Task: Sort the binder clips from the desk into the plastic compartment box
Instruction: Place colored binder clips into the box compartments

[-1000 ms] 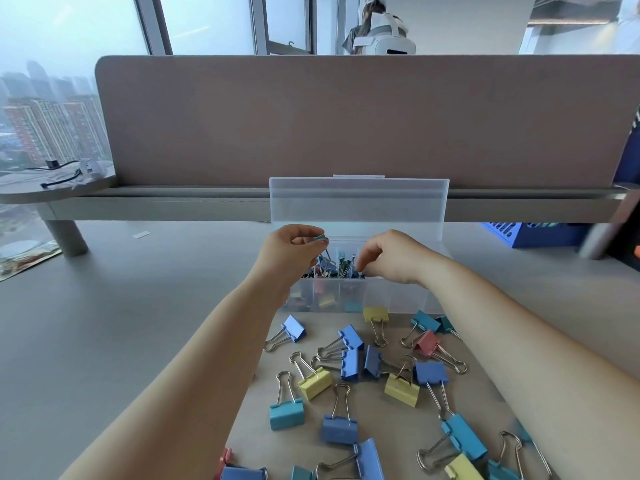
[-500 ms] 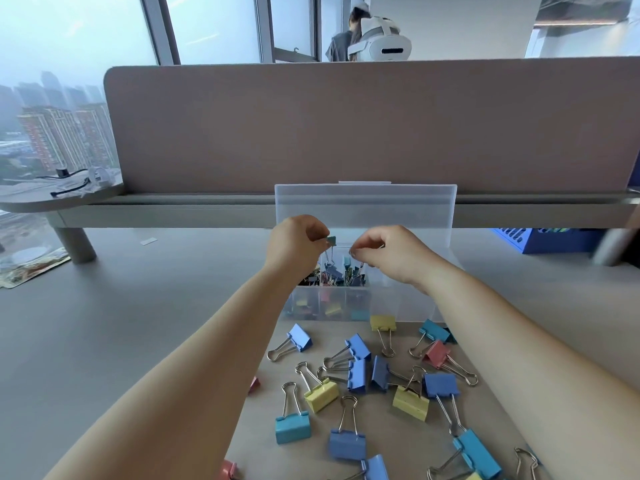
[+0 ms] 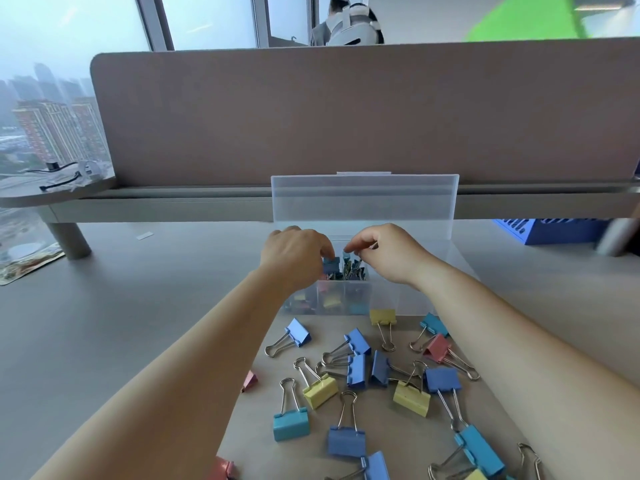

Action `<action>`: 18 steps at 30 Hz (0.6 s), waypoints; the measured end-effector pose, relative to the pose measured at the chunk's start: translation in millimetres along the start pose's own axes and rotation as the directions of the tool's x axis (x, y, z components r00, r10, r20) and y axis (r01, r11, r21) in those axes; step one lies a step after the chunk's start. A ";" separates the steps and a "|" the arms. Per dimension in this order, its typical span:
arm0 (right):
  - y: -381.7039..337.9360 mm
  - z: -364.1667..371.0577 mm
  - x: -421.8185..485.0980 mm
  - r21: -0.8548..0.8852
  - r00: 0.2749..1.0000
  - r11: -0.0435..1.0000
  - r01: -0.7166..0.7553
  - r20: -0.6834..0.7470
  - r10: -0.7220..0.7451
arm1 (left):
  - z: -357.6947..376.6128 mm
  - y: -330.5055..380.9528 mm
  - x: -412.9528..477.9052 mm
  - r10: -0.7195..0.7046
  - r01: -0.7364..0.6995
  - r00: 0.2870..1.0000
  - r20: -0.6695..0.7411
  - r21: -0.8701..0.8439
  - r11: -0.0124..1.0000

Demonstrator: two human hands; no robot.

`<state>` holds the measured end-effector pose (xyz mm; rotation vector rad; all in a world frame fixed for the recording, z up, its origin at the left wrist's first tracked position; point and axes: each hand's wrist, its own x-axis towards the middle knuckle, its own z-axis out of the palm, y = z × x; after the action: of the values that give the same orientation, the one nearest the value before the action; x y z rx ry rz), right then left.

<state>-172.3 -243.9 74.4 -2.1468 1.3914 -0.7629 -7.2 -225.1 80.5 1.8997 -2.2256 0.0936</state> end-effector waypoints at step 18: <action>3.2 -6.3 -7.9 -0.106 0.999 0.994 -0.013 0.033 0.017 | -2.8 -7.1 -16.9 0.034 -0.033 0.999 0.004 -0.088 0.996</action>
<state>-181.2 -238.3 75.4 -2.2159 1.4586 -0.6574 2.5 -209.4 79.1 1.8199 -2.2270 -0.0044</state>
